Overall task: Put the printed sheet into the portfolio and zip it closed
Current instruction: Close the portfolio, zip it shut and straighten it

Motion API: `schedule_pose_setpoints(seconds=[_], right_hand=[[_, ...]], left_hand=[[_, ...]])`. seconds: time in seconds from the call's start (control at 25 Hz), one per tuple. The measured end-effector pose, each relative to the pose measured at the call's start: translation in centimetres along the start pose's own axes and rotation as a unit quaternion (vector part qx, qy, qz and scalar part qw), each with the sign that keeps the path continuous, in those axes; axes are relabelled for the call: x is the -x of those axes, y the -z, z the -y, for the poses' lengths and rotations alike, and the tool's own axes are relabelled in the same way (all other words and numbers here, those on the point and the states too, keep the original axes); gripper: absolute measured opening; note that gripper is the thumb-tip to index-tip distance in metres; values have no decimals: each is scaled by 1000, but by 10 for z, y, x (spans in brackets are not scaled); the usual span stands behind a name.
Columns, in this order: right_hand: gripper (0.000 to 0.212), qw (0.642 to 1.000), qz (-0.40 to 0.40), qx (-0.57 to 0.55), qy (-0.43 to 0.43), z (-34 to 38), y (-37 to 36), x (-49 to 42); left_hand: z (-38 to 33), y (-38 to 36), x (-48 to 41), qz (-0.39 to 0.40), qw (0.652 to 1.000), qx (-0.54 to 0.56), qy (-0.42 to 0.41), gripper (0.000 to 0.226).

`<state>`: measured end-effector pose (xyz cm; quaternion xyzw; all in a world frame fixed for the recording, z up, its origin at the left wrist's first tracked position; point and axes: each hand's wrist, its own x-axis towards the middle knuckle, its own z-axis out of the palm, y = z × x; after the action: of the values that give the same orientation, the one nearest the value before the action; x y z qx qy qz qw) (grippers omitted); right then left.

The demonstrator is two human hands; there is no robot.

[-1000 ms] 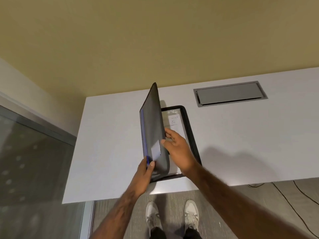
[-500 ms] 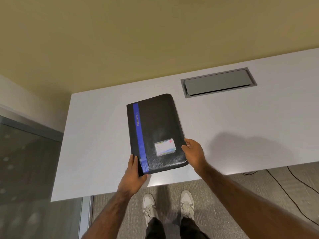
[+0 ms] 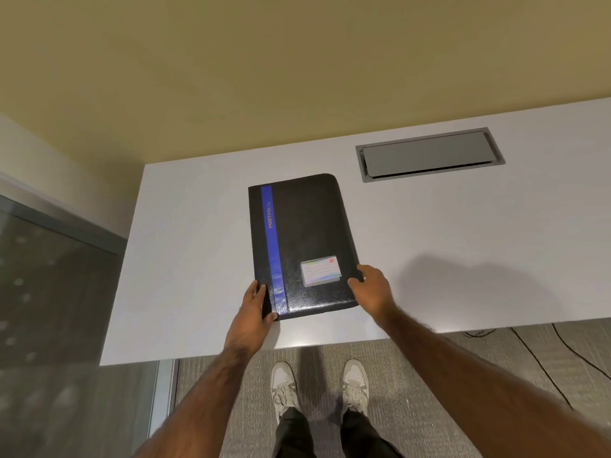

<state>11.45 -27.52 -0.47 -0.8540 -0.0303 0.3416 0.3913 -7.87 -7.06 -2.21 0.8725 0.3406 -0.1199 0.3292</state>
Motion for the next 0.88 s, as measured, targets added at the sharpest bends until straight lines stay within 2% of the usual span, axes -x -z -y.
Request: schedule_pose_setpoints(seconds=[0.08,0.16,0.24,0.4,0.52,0.6,0.72,0.8,0.88], right_hand=[[38,998,-55,11,10,-7,3,2],[29,992,-115,39,36,-17,0,11],[16,988,-122,55,72,-25,-13,24],[13,994,-18,53,96,-25,-55,52],[6,993,66,44,82,-17,-100,65],[11,993,94,36,67,-10,-129,69],[24,993,111,18,26,2,-163,71],[20,995,98,12,7,7,-177,72],[15,996,85,-5,-2,11,-187,72]], left_hand=[[9,6,10,-22,1000,5,0,57],[25,10,27,-29,999,-14,11,51],[40,11,40,-20,999,-45,9,53],[54,10,47,-33,996,-87,-12,37],[48,5,42,-54,992,-107,-24,31],[39,1,37,-68,991,-115,-30,26],[38,-3,32,-78,996,12,33,17],[42,-4,32,-63,988,116,79,13],[45,-4,31,-50,983,152,88,16]])
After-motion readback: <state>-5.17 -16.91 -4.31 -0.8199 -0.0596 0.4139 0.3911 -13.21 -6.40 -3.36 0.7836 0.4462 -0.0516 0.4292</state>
